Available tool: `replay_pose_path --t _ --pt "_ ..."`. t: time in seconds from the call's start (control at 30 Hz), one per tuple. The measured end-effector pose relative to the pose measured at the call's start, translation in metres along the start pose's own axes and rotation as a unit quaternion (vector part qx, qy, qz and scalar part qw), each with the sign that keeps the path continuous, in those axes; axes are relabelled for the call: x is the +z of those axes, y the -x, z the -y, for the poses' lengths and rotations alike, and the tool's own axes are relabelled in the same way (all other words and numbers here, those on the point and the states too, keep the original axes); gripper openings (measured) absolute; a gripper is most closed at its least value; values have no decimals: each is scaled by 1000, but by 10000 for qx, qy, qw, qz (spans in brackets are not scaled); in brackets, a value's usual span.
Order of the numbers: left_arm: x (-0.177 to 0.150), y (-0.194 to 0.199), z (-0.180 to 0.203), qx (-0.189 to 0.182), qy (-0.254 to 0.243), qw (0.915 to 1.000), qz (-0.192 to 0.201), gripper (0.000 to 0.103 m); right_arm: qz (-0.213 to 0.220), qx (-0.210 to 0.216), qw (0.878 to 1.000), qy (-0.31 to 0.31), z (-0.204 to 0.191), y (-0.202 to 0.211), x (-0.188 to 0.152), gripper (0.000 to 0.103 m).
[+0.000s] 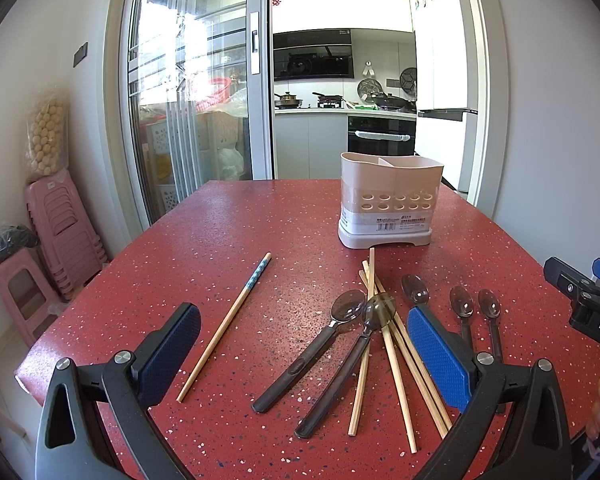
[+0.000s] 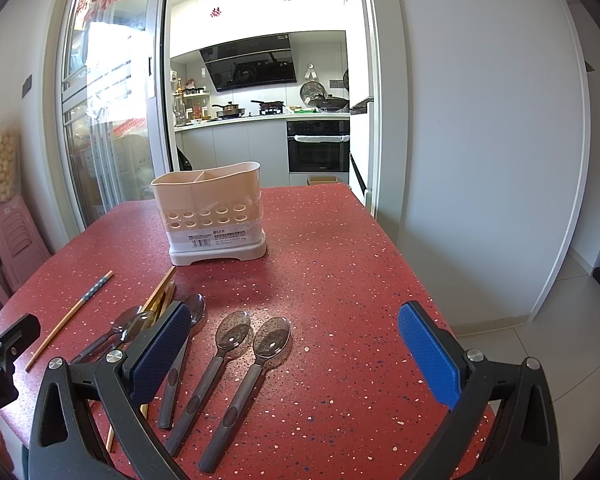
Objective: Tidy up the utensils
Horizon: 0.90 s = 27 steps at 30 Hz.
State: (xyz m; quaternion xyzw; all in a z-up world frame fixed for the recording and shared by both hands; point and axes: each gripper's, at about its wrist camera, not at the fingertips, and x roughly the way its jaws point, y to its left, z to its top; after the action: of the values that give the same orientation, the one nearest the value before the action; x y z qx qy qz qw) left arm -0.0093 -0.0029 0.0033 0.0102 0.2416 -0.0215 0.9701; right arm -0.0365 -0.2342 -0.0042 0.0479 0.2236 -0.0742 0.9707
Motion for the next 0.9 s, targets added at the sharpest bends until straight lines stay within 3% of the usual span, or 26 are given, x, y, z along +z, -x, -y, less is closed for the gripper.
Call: replay_pose_path --t 0.67,0.83,0.9 --pt "-1 -9 0 -61 -71 9998 -155 103 -160 2 9999 -53 0 -4 0 103" --pt "-1 -26 -6 -348 16 9976 -594 103 -496 -19 9987 -79 3 -15 4 103" --pt "1 -36 -10 -464 -45 9955 -829 103 -818 3 9966 -53 4 -25 7 103"
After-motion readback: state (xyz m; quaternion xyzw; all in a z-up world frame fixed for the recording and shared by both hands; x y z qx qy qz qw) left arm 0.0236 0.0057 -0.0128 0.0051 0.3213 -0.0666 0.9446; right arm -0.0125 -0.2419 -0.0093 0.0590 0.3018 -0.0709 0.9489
